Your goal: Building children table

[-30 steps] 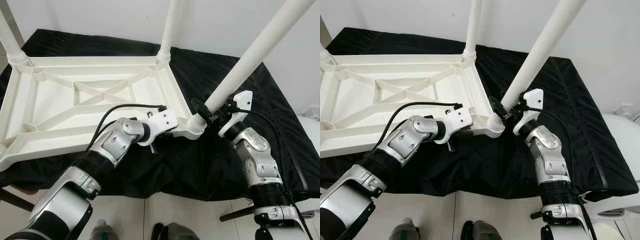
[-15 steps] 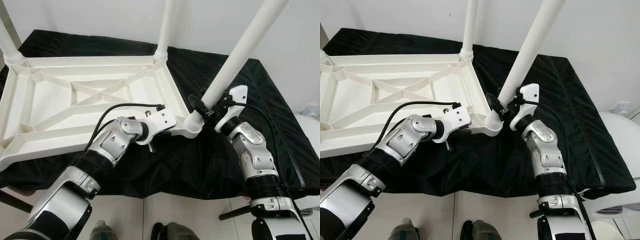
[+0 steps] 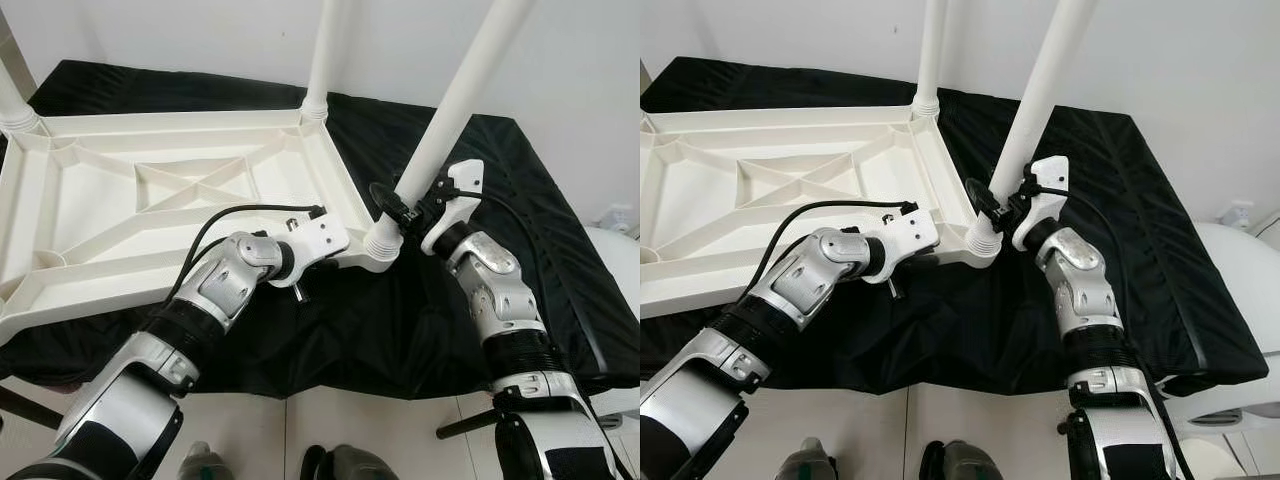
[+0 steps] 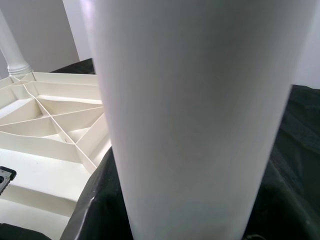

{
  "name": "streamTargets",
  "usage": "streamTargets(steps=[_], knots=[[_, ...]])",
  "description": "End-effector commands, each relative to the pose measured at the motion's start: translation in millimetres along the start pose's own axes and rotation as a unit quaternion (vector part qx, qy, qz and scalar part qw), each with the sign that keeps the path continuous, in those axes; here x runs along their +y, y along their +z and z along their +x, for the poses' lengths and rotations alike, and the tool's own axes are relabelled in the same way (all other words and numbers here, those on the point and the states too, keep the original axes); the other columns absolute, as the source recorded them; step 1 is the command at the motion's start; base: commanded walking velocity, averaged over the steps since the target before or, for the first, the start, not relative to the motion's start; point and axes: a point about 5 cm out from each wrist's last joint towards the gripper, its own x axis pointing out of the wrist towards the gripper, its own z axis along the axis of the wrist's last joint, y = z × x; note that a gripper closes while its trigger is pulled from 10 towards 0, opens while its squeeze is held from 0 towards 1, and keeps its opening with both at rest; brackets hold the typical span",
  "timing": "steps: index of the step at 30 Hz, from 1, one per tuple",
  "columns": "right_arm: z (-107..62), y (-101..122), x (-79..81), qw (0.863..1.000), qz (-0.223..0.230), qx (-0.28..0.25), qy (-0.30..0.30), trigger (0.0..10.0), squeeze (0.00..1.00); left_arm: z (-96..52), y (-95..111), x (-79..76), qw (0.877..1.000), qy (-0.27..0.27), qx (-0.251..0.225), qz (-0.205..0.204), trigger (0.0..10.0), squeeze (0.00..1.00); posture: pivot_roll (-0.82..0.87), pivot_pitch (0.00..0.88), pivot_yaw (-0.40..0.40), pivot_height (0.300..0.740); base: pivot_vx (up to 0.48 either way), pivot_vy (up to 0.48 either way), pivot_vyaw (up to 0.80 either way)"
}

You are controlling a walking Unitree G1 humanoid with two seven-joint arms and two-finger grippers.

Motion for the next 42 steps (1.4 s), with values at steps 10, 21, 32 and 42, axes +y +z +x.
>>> streamTargets(steps=[10, 21, 32, 42], knots=[[-11.2, -45, 9.9, 0.995, 0.044, 0.07, -0.05, 10.0, 0.0, -1.8, 3, 0.6, 1.0, 0.016, -0.005, 0.0, 10.0, 0.0, 0.08, 0.071, -0.109, 0.74, 0.0, 0.0, 0.0], [-7.9, -40, 16.5, 0.994, 0.043, 0.045, -0.088, 10.0, 0.0, -1.1, 4, -1.7, 1.0, 0.012, -0.007, -0.001, 10.0, 0.0, 0.07, 0.074, -0.109, 0.74, 0.0, 0.0, 0.0], [-1.9, -36, 25.6, 0.991, 0.04, 0.024, -0.128, 10.0, 0.0, -1.6, 4, -2.0, 1.0, 0.013, -0.007, -0.001, 10.0, 0.0, 0.08, 0.079, -0.115, 0.74, 0.0, 0.0, 0.0], [3.2, -32, 34.7, 0.982, 0.036, 0.005, -0.185, 10.0, 0.0, -2.4, 5, -3.2, 1.0, 0.012, -0.009, -0.002, 10.0, 0.0, 0.08, 0.084, -0.116, 0.74, 0.0, 0.0, 0.0]])
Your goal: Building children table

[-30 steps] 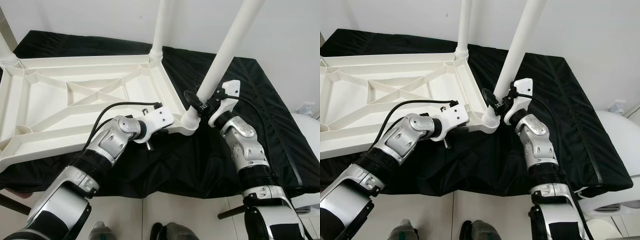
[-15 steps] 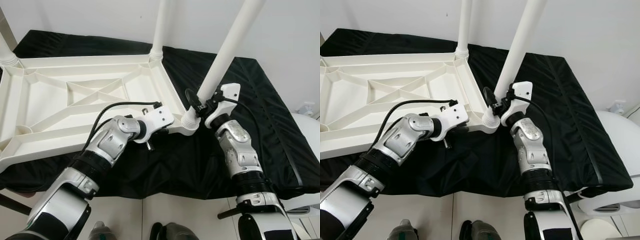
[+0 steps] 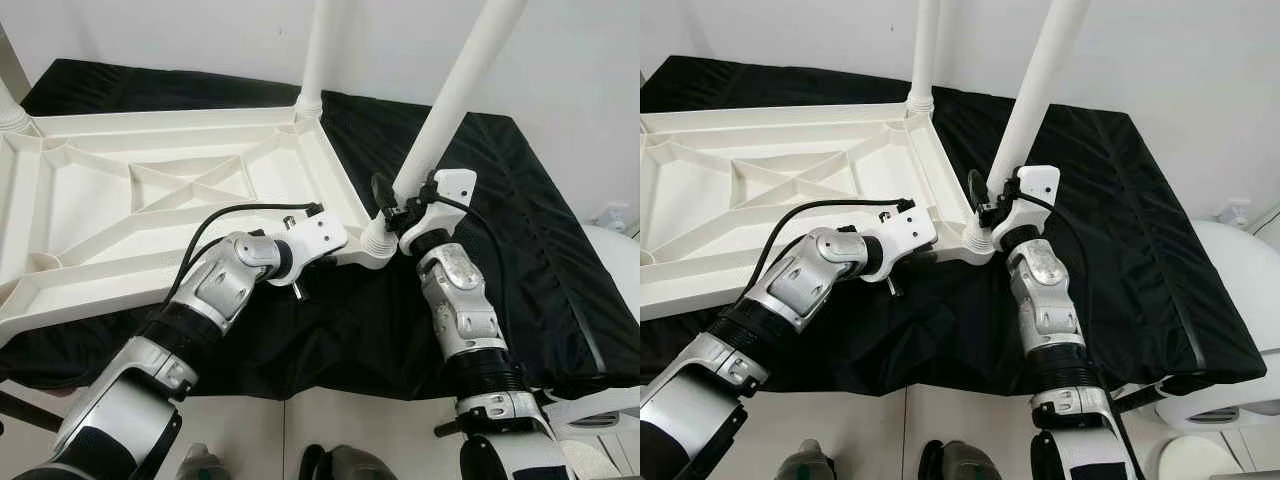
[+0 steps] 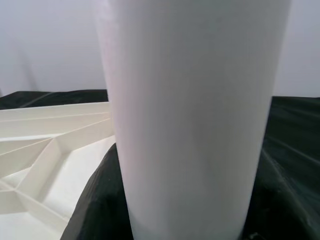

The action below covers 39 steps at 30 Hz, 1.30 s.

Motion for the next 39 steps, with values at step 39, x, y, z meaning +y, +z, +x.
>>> streamTargets(steps=[39], knots=[[-0.1, -26, 30.0, 0.972, -0.018, 0.035, -0.233, 10.0, 0.0, -2.4, -1, -10.5, 1.0, -0.013, 0.006, 0.003, 10.0, 0.0, 0.11, 0.106, -0.098, 0.74, 0.0, 0.0, 0.0]])
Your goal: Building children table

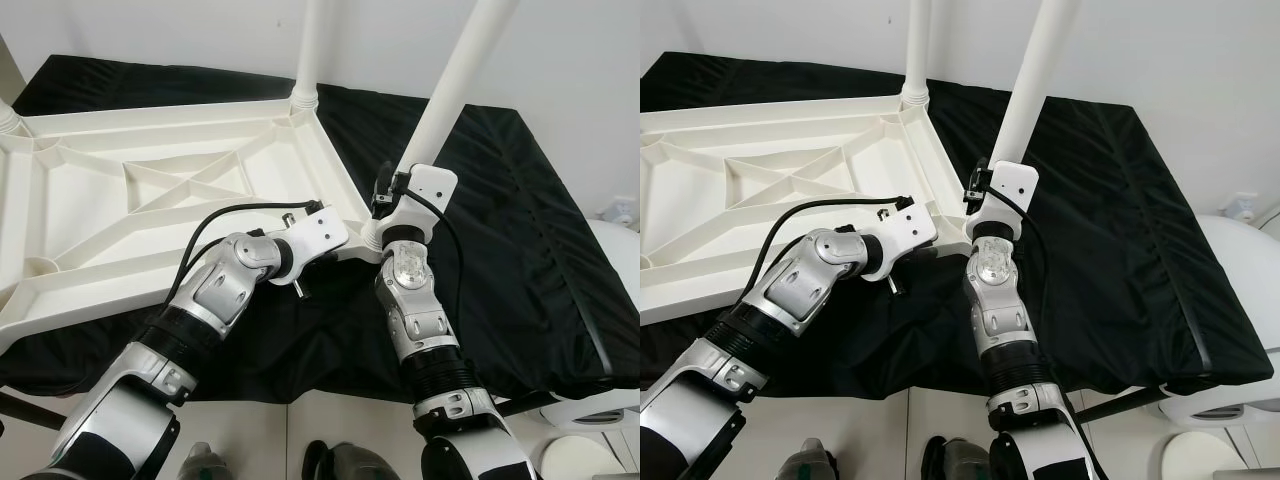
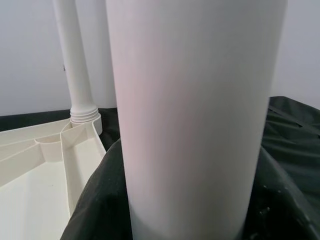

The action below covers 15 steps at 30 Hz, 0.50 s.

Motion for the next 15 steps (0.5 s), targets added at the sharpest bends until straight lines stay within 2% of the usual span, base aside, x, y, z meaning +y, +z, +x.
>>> streamTargets(steps=[1, 9, 10, 11, 15], knots=[[-10.3, -27.4, 4.6, 0.997, -0.003, 0.07, -0.018, 10.0, 0.0, 2.3, -4.9, -9.8, 1.0, -0.026, 0.013, 0.0, 10.0, 0.0, 0.11, 0.103, -0.096, 0.74, 0.0, 0.0, 0.0], [-11.3, -27.6, 12.7, 0.998, -0.004, 0.066, -0.01, 10.0, 0.0, 3.5, -3.5, -11.2, 1.0, -0.027, 0.011, 0.001, 10.0, 0.0, 0.11, 0.097, -0.101, 0.74, 0.0, 0.0, 0.0], [-11.3, -27.7, 12.2, 0.998, -0.002, 0.064, -0.007, 10.0, 0.35, 3.9, -3.1, -11.5, 1.0, -0.027, 0.01, 0.001, 10.0, 0.0, 0.11, 0.09, -0.104, 0.74, 0.0, 0.0, 0.0], [-11.2, -27.6, 10.5, 0.998, -0.001, 0.061, -0.007, 10.0, 1.0, 4.0, -3.1, -11.8, 1.0, -0.026, 0.01, 0.0, 10.0, 0.0, 0.11, 0.085, -0.105, 0.74, 0.0, 0.0, 0.0], [-10.7, -25.4, 7.5, 0.999, 0.006, 0.05, 0.002, 10.0, 1.0, 4.4, -3.3, -12.2, 1.0, -0.025, 0.009, 0.0, 10.0, 0.0, 0.1, 0.08, -0.106, 0.74, 0.0, 0.0, 0.0]])
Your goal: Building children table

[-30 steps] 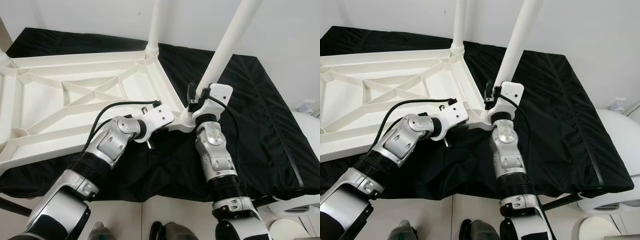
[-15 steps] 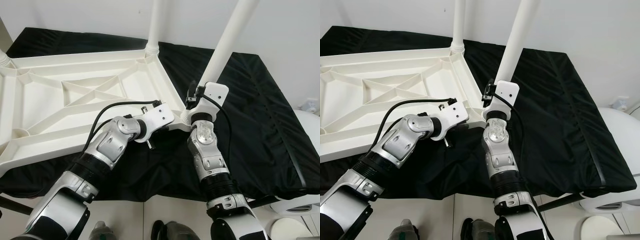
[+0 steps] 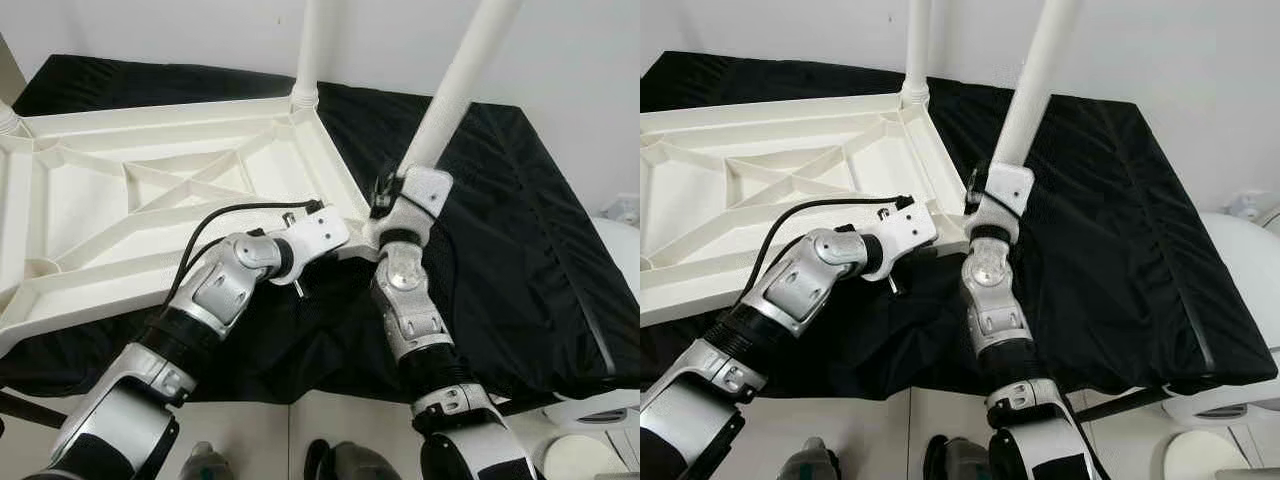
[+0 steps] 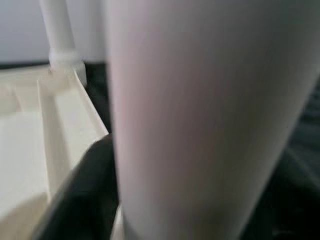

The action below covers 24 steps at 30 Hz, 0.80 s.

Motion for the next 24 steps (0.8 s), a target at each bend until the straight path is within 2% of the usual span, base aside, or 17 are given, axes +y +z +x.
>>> streamTargets(steps=[1, 6, 14, 15, 19, 23, 24], knots=[[-4.7, 0, 7.5, 1.0, 0.026, 0.0, 0.012, 10.0, 1.0, 4.9, -7, -10.9, 1.0, -0.024, 0.017, -0.004, 10.0, 0.0, 0.1, 0.076, -0.106, 0.74, 0.0, 0.0, 0.0], [-4.7, 1, 5.4, 0.999, 0.026, -0.005, 0.018, 10.0, 1.0, 6.0, -6, -11.7, 1.0, -0.024, 0.016, -0.004, 10.0, 0.0, 0.1, 0.072, -0.107, 0.74, 0.0, 0.0, 0.0], [-4.9, 1, -7.4, 0.998, 0.023, -0.027, 0.06, 10.0, 1.0, 7.8, -5, -12.9, 1.0, -0.025, 0.011, -0.004, 10.0, 0.0, 0.09, 0.058, -0.109, 0.74, 0.0, 0.0, 0.0], [-5.6, -2, -13.0, 0.995, 0.03, -0.022, 0.096, 10.0, 0.0, 8.2, -4, -11.9, 1.0, -0.023, 0.01, -0.004, 10.0, 0.0, 0.09, 0.053, -0.111, 0.74, 0.0, 0.0, 0.0], [-6.0, -2, -25.6, 0.991, 0.042, -0.02, 0.128, 10.0, 0.0, 7.6, -4, -10.1, 1.0, -0.021, 0.009, -0.002, 10.0, 0.0, 0.08, 0.054, -0.109, 0.74, 0.0, 0.0, 0.0], [-5.9, -3, -27.3, 0.99, 0.044, -0.018, 0.133, 10.0, 0.0, 7.5, -4, -9.9, 1.0, -0.021, 0.009, -0.002, 10.0, 0.0, 0.08, 0.054, -0.109, 0.74, 0.0, 0.0, 0.0], [-5.4, -1, -33.5, 0.988, 0.04, -0.023, 0.149, 10.0, 0.0, 7.3, -4, -9.3, 1.0, -0.021, 0.009, -0.001, 10.0, 0.0, 0.07, 0.058, -0.103, 0.74, 0.0, 0.0, 0.0]])
